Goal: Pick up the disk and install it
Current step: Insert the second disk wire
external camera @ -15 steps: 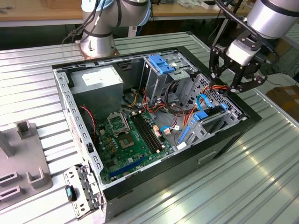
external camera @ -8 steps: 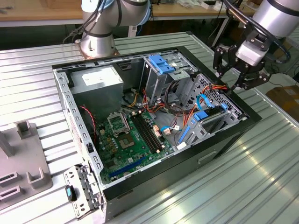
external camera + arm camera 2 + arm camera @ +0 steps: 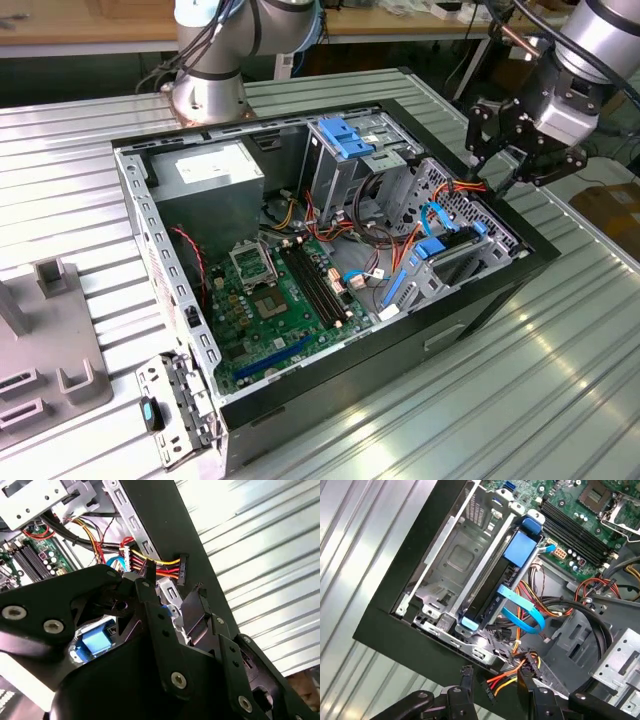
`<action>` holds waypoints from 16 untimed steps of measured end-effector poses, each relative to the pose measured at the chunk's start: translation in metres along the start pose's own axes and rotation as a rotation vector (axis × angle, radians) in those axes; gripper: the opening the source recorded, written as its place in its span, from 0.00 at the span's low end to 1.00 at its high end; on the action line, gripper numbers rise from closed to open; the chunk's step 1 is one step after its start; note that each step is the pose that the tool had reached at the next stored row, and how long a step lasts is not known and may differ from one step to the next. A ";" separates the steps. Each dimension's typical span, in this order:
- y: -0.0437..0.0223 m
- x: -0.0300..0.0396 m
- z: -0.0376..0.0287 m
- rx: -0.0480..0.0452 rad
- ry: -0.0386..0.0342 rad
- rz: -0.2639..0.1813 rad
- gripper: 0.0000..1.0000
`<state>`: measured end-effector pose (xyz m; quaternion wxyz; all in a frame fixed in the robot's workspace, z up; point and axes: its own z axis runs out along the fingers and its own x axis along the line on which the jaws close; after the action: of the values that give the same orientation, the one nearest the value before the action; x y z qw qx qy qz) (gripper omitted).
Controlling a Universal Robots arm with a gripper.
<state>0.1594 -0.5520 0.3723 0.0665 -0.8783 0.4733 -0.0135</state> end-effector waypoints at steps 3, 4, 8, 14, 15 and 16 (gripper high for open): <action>-0.0028 0.0021 0.0021 -0.0032 -0.0109 -0.083 0.48; -0.0033 0.0024 0.0025 -0.0040 -0.0132 -0.101 0.48; -0.0074 0.0054 0.0048 -0.0074 -0.0241 -0.185 0.48; -0.0187 0.0133 0.0087 -0.0126 -0.0414 -0.317 0.48; -0.0195 0.0138 0.0090 -0.0129 -0.0428 -0.327 0.48; -0.0198 0.0140 0.0090 -0.0132 -0.0436 -0.334 0.48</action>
<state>0.1843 -0.5519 0.3654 0.0679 -0.9452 0.3193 -0.0022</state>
